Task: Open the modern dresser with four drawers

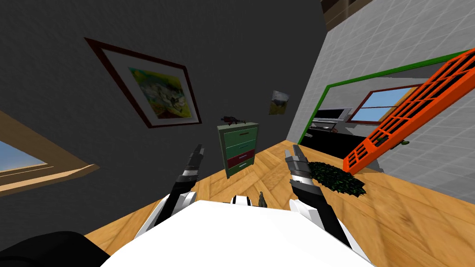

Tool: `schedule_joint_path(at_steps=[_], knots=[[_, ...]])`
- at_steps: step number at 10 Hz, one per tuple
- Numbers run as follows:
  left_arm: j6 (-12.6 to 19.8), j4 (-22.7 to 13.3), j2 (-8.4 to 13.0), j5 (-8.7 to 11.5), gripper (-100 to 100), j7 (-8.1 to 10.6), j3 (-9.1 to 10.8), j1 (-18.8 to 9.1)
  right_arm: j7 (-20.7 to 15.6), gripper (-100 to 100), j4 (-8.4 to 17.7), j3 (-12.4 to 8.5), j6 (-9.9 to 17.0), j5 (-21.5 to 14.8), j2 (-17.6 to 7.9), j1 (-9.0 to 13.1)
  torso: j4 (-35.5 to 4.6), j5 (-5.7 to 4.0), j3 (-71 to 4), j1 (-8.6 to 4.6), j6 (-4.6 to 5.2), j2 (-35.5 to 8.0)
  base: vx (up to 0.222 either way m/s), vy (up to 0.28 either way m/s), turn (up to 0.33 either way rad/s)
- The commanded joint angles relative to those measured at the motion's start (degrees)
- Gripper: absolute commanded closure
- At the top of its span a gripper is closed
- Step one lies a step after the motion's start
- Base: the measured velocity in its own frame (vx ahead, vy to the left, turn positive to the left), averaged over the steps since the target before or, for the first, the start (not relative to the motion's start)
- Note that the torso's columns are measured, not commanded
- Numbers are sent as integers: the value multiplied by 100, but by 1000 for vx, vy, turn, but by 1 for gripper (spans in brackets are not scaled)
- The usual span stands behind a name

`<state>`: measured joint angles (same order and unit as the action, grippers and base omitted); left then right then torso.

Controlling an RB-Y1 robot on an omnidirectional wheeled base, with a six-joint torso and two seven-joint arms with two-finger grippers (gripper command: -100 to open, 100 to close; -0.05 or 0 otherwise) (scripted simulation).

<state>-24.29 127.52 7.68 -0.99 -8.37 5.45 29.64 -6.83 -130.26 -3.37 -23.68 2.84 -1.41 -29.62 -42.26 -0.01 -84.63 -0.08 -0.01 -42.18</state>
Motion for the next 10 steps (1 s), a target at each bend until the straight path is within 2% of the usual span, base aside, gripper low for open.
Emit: schedule_joint_path(at_steps=[1, 10], knots=[[253, 40, 91, 87, -100, 11, 66, 33, 0, 0, 0, 0, 0, 0, 0, 0, 1, -1, -1, 0, 1, 1, 163, -140, 56], [1097, 151, 91, 387, -100, 52, 305, 115, 0, 0, 0, 0, 0, 0, 0, 1, -1, 2, 3, 7, 1, -8, 150, -146, 60]])
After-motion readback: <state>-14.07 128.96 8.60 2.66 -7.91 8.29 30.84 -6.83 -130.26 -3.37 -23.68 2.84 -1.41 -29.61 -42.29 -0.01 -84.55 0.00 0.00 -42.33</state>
